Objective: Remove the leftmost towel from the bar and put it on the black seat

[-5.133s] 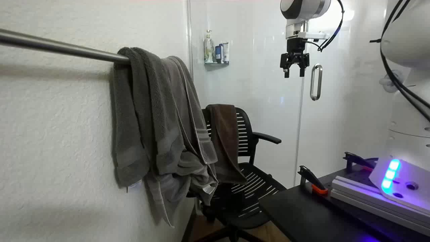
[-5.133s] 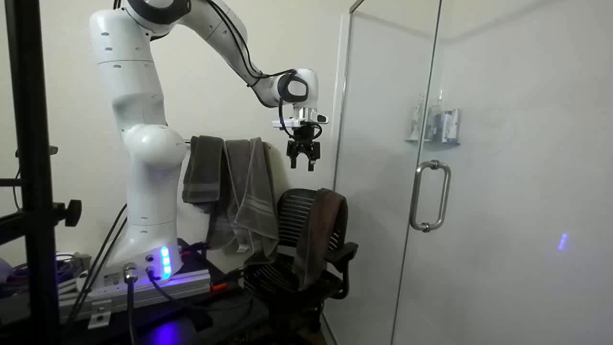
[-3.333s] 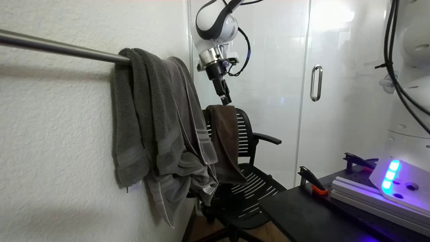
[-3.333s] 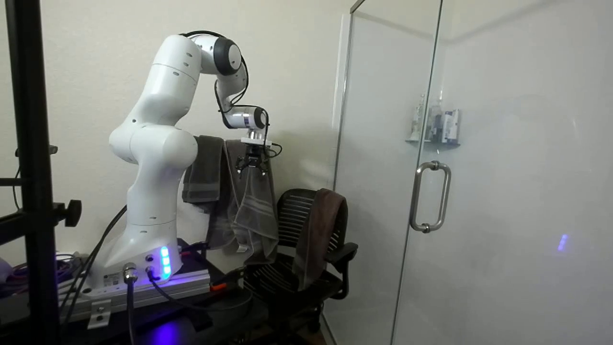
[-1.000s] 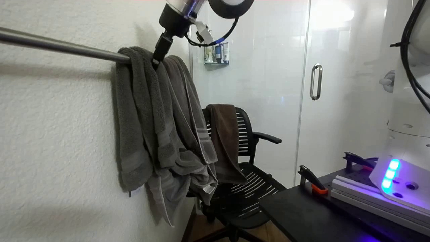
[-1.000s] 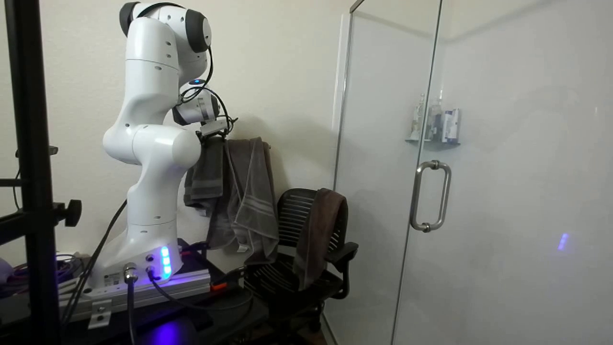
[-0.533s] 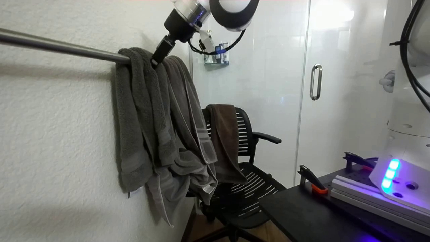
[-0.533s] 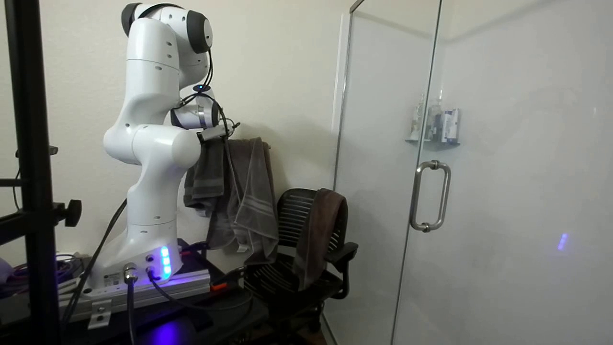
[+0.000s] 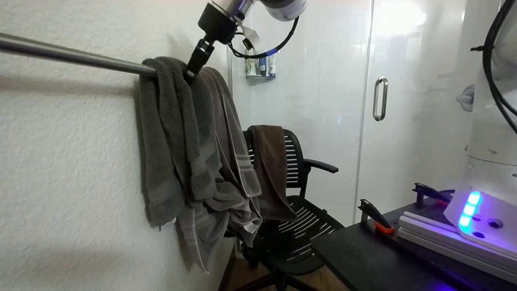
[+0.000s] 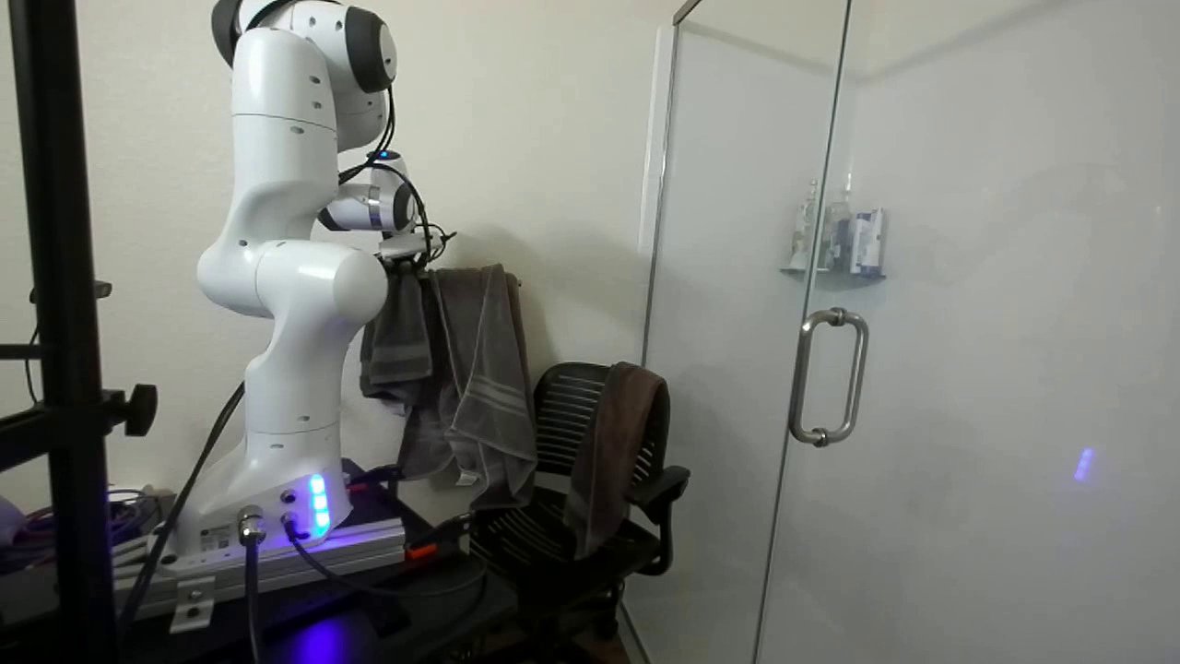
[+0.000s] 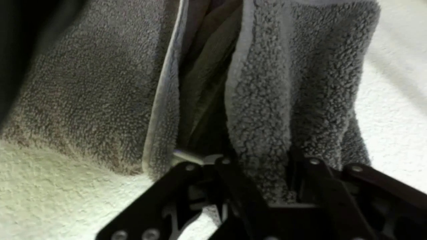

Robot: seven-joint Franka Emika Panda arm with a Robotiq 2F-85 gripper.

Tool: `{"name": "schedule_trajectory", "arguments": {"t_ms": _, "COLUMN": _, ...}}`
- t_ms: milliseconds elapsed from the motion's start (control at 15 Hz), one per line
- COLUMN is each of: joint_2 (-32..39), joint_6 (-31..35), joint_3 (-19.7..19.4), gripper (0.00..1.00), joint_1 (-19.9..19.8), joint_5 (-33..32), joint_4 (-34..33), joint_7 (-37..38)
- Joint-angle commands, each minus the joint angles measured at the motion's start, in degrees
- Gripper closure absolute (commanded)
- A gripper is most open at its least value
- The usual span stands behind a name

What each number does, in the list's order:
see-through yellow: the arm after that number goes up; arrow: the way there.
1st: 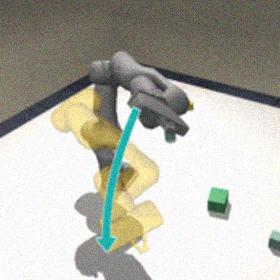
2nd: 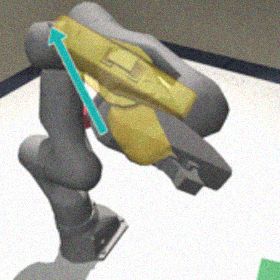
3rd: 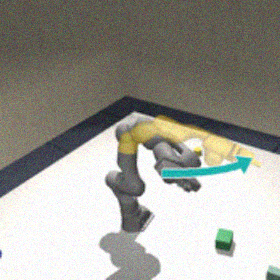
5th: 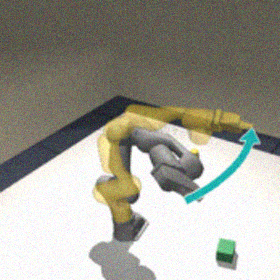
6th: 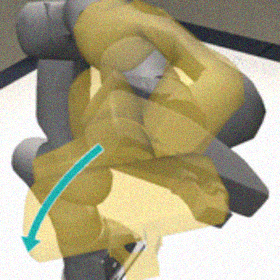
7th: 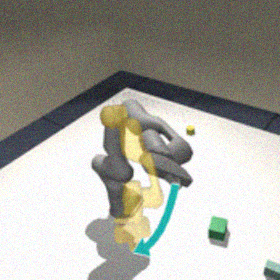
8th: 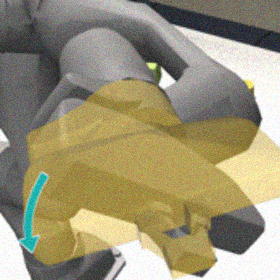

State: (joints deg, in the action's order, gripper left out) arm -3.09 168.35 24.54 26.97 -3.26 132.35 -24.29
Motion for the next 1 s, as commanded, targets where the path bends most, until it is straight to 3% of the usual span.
{"name": "schedule_trajectory", "arguments": {"t_ms": 0, "joint_2": -0.95, "joint_6": -6.61, "joint_3": -0.08, "gripper": 0.94, "joint_1": 0.50, "joint_5": 1.33, "joint_4": -0.33, "joint_7": -1.37}}
{"name": "schedule_trajectory", "arguments": {"t_ms": 133, "joint_2": -1.19, "joint_6": -7.84, "joint_3": -0.18, "gripper": 1.00, "joint_1": 0.17, "joint_5": 0.03, "joint_4": -0.57, "joint_7": -0.99}}
{"name": "schedule_trajectory", "arguments": {"t_ms": 267, "joint_2": -1.72, "joint_6": -7.40, "joint_3": -0.26, "gripper": 0.99, "joint_1": -0.94, "joint_5": -5.09, "joint_4": -0.53, "joint_7": 1.92}}
{"name": "schedule_trajectory", "arguments": {"t_ms": 667, "joint_2": -7.16, "joint_6": -9.13, "joint_3": 0.97, "gripper": 0.97, "joint_1": -9.88, "joint_5": -37.55, "joint_4": -0.81, "joint_7": 26.65}}
{"name": "schedule_trajectory", "arguments": {"t_ms": 933, "joint_2": -9.23, "joint_6": -14.24, "joint_3": 2.91, "gripper": 0.97, "joint_1": -12.83, "joint_5": -53.93, "joint_4": -2.09, "joint_7": 44.76}}
